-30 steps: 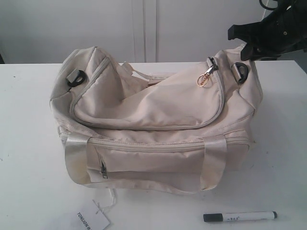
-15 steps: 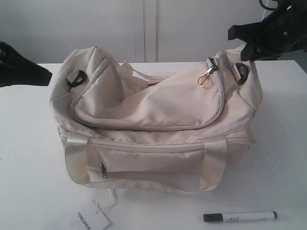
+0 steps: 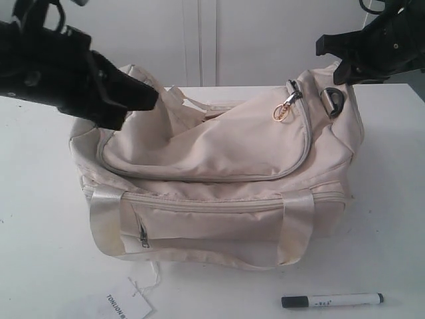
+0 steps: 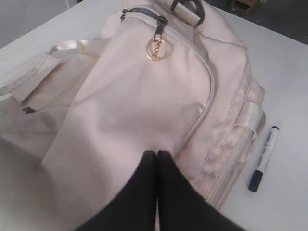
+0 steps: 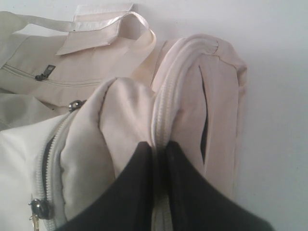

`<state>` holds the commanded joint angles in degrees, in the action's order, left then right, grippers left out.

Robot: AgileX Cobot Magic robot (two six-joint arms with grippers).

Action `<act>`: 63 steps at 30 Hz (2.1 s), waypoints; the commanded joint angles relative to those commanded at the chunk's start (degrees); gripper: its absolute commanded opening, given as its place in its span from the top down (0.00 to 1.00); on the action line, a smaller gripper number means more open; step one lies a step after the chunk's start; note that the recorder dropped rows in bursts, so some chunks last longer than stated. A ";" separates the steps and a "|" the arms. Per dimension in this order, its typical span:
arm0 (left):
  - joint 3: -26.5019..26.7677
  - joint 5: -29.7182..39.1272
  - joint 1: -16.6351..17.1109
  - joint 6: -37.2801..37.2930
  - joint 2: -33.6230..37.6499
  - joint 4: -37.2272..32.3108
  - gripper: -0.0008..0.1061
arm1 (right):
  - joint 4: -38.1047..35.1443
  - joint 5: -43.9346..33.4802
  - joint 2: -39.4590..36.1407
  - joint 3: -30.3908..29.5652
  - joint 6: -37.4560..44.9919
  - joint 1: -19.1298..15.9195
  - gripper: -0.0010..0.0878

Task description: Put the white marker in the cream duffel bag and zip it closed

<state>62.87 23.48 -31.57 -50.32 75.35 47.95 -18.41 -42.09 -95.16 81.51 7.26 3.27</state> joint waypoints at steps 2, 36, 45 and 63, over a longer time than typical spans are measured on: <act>0.84 -2.05 -1.90 0.00 1.84 0.00 0.99 | 0.00 -0.12 0.00 0.00 0.00 0.00 0.99; 11.86 -39.86 -19.98 -10.16 26.75 -6.23 0.85 | 0.24 -0.15 0.00 0.00 0.14 0.00 0.99; 13.87 -38.39 -19.98 -9.48 29.12 -6.23 0.48 | 0.24 -0.15 0.00 0.00 0.14 0.00 0.99; 15.29 -48.08 -19.98 -9.48 34.01 -6.47 0.46 | 0.35 -0.06 0.00 0.00 0.25 0.00 0.99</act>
<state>78.16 -24.60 -51.55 -59.80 109.36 41.48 -18.06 -42.15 -95.16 81.51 7.51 3.27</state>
